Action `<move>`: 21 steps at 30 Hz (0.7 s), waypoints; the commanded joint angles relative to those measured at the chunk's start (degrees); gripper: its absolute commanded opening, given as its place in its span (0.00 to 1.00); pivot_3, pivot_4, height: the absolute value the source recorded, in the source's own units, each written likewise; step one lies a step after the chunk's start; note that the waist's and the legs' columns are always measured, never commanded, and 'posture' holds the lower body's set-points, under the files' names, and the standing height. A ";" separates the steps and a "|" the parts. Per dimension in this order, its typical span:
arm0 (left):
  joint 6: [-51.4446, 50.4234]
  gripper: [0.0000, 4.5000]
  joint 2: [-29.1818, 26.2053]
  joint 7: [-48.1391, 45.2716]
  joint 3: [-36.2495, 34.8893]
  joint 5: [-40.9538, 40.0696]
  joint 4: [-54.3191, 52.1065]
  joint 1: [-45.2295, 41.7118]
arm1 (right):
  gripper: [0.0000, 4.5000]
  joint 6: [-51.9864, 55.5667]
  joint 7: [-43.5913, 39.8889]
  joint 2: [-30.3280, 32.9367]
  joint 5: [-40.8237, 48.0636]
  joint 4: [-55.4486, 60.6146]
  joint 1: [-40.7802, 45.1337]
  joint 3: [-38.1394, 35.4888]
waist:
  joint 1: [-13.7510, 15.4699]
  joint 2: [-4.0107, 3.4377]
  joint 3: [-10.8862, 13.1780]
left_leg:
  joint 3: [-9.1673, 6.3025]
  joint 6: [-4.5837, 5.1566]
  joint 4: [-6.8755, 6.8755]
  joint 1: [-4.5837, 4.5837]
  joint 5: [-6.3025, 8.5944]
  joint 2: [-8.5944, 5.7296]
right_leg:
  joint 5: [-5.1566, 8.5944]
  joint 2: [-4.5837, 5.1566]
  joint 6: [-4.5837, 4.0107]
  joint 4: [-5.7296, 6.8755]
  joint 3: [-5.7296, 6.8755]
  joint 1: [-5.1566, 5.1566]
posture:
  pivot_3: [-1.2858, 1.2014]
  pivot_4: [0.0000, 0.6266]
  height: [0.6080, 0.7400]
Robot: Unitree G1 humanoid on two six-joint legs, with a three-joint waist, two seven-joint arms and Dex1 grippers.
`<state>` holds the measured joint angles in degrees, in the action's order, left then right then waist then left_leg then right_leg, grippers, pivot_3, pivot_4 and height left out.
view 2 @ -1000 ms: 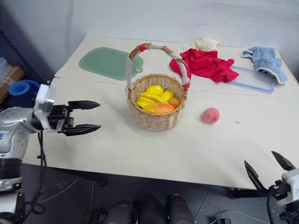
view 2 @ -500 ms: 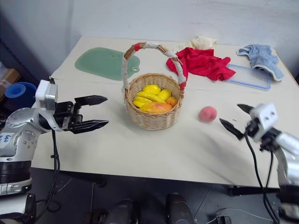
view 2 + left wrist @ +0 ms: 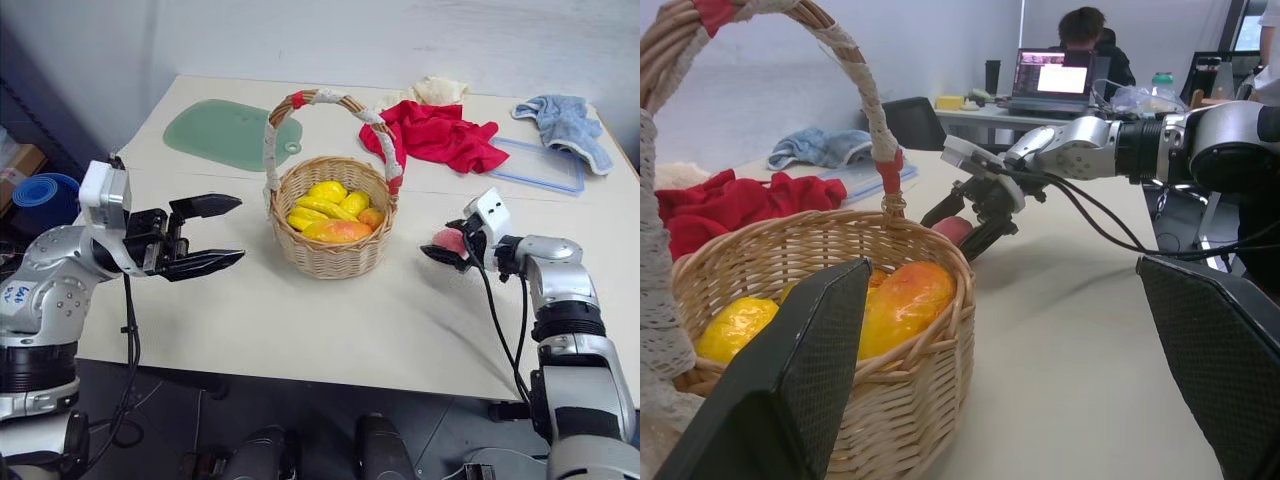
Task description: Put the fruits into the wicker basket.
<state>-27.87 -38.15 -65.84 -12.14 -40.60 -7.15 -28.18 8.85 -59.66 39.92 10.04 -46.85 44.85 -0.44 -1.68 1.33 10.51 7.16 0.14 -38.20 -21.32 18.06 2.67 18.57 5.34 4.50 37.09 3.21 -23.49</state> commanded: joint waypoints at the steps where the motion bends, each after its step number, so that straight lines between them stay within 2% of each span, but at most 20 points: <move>1: -0.64 0.99 0.14 0.78 -0.59 -2.10 -2.89 0.31 | 1.00 -1.32 -2.24 0.71 -0.50 -0.57 1.02 -0.51 | 0.00 0.00 0.00 | 0.00 0.00 0.00 0.00 0.00 0.00 | 0.00 0.00 0.00 -0.01 0.00 0.00 | 0.52 0.24 1.00; 4: -1.55 1.00 0.43 0.94 -0.15 -2.72 -3.30 0.37 | 0.87 -2.71 -2.75 0.25 0.13 -0.48 0.70 -1.65 | -0.01 0.00 0.00 | 0.01 0.00 -0.01 0.01 0.00 0.00 | 0.00 0.00 0.00 0.00 -0.01 0.00 | 0.52 0.24 1.00; 7: -1.78 1.00 0.85 0.68 0.71 -2.57 -3.04 -0.19 | 0.65 -3.01 -5.04 0.89 2.20 4.14 -2.35 -3.05 | -0.02 0.00 0.00 | 0.01 -0.02 0.00 0.03 -0.01 0.01 | 0.00 -0.02 0.00 0.00 -0.01 0.01 | 0.52 0.24 1.00; 9: -1.88 1.00 0.95 0.72 0.92 -2.57 -2.74 -0.70 | 0.57 -2.82 -5.43 1.61 2.90 7.44 -4.64 -3.91 | 0.03 0.00 0.00 | 0.00 -0.02 0.01 0.02 -0.01 0.01 | 0.00 -0.02 0.00 0.01 0.00 0.01 | 0.52 0.24 1.00; 12: -2.01 1.00 0.90 0.91 0.84 -2.78 -2.31 -1.28 | 0.55 -0.11 -6.48 3.13 5.67 16.39 -9.55 -6.30 | 0.08 0.00 0.00 | 0.00 -0.02 0.01 0.02 -0.01 0.01 | 0.00 -0.01 0.00 0.00 0.00 0.01 | 0.52 0.24 1.00; 15: -2.02 1.00 0.93 1.83 -0.07 -3.06 -2.02 -1.62 | 0.55 15.55 -6.62 5.30 17.24 41.07 -17.25 -9.98 | 0.25 -0.11 0.07 | -0.04 -0.01 0.02 -0.02 -0.01 0.00 | 0.00 0.01 0.00 0.00 0.01 0.00 | 0.52 0.24 1.00; 17: -2.31 1.00 0.71 2.37 -0.63 -3.25 -1.97 -1.35 | 0.55 25.67 -1.35 3.43 27.25 54.60 -17.54 -12.09 | -0.13 -0.12 0.07 | -0.08 -0.02 0.02 -0.02 -0.01 0.02 | 0.00 0.01 0.01 0.00 0.04 -0.01 | 0.52 0.24 1.00; 19: -2.27 1.00 0.40 2.55 -0.96 -3.16 -1.69 -1.09 | 0.55 31.77 4.85 0.60 33.40 61.74 -15.44 -13.06 | -0.70 -0.12 0.07 | -0.05 -0.07 0.03 0.11 -0.01 0.07 | 0.00 -0.03 0.01 0.06 0.01 0.00 | 0.52 0.24 1.00; 21: -1.67 1.00 0.35 3.11 -1.50 -2.72 -1.20 -0.75 | 0.55 35.87 14.71 -6.33 39.18 66.74 -11.27 -12.35 | -0.89 -0.11 0.07 | -0.11 -0.18 0.06 0.17 -0.06 0.08 | -0.02 -0.04 -0.04 0.14 0.05 0.00 | 0.52 0.24 1.00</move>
<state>-30.08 -37.14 -63.25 -11.67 -42.57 -8.09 -28.82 41.29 -51.74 36.60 43.62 15.53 31.99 -11.98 -2.57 1.21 10.58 6.99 -0.06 -38.13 -21.14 17.98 2.76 18.54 5.31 4.45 37.28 3.30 -23.49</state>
